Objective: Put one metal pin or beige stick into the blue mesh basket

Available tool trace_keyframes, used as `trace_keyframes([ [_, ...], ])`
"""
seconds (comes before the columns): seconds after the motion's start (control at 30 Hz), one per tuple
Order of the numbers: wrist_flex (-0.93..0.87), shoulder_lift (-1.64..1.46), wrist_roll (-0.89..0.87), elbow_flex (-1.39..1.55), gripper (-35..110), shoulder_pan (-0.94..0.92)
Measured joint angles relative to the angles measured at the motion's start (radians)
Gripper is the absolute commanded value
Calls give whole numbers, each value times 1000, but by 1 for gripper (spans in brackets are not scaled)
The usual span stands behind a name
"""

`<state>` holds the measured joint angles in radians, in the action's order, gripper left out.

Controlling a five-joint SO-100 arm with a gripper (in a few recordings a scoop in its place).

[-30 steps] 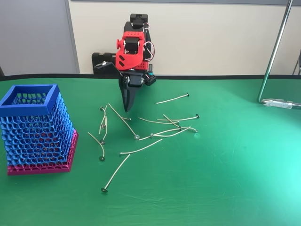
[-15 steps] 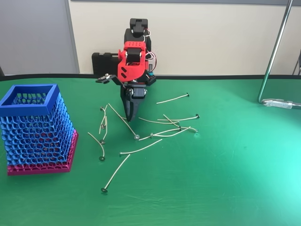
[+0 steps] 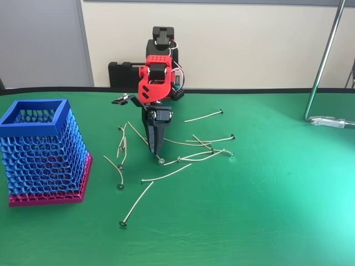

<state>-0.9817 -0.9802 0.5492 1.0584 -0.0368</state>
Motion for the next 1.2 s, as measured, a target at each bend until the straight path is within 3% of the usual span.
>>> trace_keyframes([
  [1.2, -11, 87, -44, 0, 14, 21],
])
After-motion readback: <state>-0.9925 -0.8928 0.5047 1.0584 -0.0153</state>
